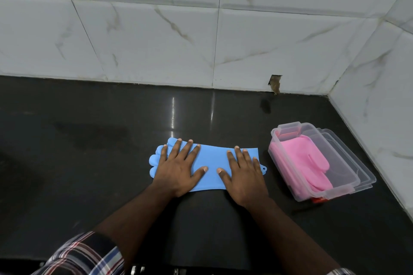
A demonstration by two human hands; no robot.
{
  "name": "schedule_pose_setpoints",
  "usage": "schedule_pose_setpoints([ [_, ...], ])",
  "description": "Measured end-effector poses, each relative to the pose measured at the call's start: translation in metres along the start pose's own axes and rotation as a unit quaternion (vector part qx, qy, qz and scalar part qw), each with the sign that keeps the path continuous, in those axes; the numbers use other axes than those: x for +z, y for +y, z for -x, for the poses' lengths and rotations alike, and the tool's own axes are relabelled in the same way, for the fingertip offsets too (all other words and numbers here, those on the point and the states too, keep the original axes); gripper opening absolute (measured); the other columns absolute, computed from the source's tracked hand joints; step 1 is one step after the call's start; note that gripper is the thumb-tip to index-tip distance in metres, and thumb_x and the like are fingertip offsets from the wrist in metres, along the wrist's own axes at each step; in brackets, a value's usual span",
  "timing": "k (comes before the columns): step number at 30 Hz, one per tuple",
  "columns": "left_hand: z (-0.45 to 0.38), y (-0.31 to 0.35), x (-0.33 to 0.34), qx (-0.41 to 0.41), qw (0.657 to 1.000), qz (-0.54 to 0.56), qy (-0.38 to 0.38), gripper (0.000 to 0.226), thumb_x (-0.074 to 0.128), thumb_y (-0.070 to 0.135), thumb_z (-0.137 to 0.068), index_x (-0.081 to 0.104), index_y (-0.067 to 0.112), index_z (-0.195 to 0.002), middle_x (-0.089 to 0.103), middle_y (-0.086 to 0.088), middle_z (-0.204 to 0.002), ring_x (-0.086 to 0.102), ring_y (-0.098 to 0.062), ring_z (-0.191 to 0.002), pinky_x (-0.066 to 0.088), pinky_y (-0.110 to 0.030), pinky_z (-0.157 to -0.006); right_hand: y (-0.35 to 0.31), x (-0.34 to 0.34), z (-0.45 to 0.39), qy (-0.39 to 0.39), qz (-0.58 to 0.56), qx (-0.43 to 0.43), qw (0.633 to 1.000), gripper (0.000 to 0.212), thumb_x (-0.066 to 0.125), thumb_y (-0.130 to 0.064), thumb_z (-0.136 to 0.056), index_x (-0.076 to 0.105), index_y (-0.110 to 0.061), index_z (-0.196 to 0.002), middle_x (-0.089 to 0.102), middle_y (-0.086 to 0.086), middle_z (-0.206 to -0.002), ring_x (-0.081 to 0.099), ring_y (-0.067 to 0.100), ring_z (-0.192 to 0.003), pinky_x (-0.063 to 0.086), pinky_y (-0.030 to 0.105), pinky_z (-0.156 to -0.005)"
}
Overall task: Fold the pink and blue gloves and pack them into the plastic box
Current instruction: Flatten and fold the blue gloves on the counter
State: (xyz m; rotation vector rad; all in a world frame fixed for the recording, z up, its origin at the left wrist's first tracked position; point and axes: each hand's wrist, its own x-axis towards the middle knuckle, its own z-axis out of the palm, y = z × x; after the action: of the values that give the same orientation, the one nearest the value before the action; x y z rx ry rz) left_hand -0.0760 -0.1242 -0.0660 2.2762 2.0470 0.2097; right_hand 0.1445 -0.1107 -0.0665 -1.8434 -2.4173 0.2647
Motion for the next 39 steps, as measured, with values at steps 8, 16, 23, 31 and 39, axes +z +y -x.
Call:
schedule_pose_setpoints([
  [8,-0.002,0.002,-0.007,-0.012,0.998,-0.003,-0.066,0.079,0.009,0.075,-0.091,0.005,0.036,-0.16,0.001,0.008,-0.169,-0.009,-0.018,-0.155,-0.009,-0.052,-0.123,0.002,-0.003,0.001,-0.026,0.0,-0.002,1.0,0.073,0.012,-0.064,-0.096,0.007,-0.024,-0.158,-0.003,0.001,-0.166,-0.006,0.021,-0.152,-0.006,0.042,-0.122],
  [16,-0.005,-0.014,-0.019,-0.034,0.999,-0.024,-0.035,0.08,0.008,0.076,-0.09,0.012,0.035,-0.159,0.006,0.005,-0.169,-0.006,-0.023,-0.155,-0.006,-0.056,-0.122,-0.004,-0.023,-0.013,-0.014,-0.022,0.003,1.0,0.063,0.028,-0.053,-0.101,0.018,-0.025,-0.156,0.01,0.003,-0.165,0.004,0.023,-0.152,0.005,0.044,-0.122],
  [23,-0.002,-0.016,-0.011,-0.032,0.998,-0.034,-0.051,0.081,0.003,0.076,-0.09,0.001,0.036,-0.159,-0.001,0.003,-0.169,-0.008,-0.024,-0.155,-0.006,-0.056,-0.122,0.004,-0.008,-0.007,-0.023,-0.008,0.0,1.0,0.065,0.018,-0.058,-0.1,0.012,-0.027,-0.157,0.003,0.001,-0.166,-0.002,0.021,-0.152,-0.005,0.042,-0.121],
  [31,-0.003,-0.015,-0.018,-0.035,0.997,-0.029,-0.068,0.086,-0.001,0.079,-0.086,0.003,0.035,-0.159,-0.002,0.003,-0.169,-0.009,-0.025,-0.155,-0.007,-0.057,-0.122,0.007,-0.025,-0.009,-0.009,-0.072,0.014,0.997,0.06,0.043,-0.041,-0.1,0.025,-0.023,-0.154,0.014,0.003,-0.165,0.008,0.022,-0.152,0.006,0.038,-0.121],
  [39,-0.011,0.023,-0.027,0.019,0.998,-0.041,-0.05,0.076,0.012,0.073,-0.093,0.01,0.034,-0.159,0.004,0.004,-0.169,-0.008,-0.026,-0.155,-0.011,-0.06,-0.12,0.025,-0.043,0.001,0.034,-0.09,0.179,0.979,0.064,0.057,-0.031,-0.089,0.037,-0.011,-0.147,0.048,0.009,-0.145,0.047,0.026,-0.131,0.035,0.036,-0.109],
])
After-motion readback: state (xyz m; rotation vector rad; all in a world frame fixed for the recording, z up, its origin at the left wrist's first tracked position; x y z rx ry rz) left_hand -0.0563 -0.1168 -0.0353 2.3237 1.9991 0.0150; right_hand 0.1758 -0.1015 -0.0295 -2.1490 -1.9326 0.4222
